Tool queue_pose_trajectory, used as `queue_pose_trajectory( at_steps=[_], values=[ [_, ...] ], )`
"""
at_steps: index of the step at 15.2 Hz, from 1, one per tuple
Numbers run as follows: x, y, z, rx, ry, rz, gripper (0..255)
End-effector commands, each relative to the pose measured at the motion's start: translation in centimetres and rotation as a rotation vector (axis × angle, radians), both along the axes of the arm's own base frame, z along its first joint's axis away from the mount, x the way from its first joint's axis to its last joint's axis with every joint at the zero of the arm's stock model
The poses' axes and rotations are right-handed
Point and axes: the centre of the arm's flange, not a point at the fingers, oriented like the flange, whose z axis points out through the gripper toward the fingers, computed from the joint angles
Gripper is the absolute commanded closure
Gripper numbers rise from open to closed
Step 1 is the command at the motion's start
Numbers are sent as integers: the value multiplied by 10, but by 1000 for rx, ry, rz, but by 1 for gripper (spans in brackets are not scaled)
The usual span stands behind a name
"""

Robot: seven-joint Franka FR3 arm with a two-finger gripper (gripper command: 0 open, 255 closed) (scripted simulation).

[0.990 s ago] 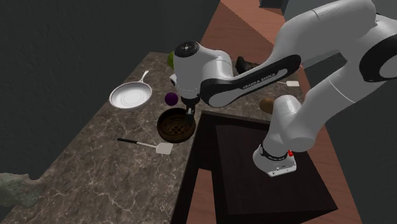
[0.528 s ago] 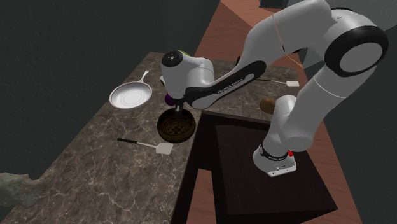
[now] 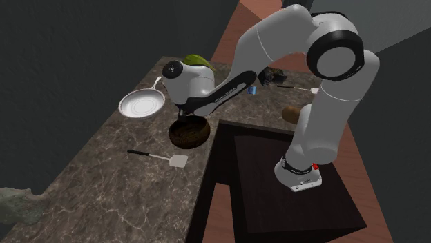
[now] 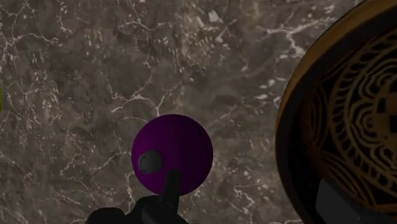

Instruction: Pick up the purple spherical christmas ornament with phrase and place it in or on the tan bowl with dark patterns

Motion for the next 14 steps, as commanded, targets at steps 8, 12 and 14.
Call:
queue_pose_trajectory(
  at_steps=[8,12,14],
  values=[
    [48,-64,-32,-107,-17,-7,0],
    [49,-75,-50,-107,-17,-7,0],
    [49,-81,-62,-107,-17,-7,0]
  ],
)
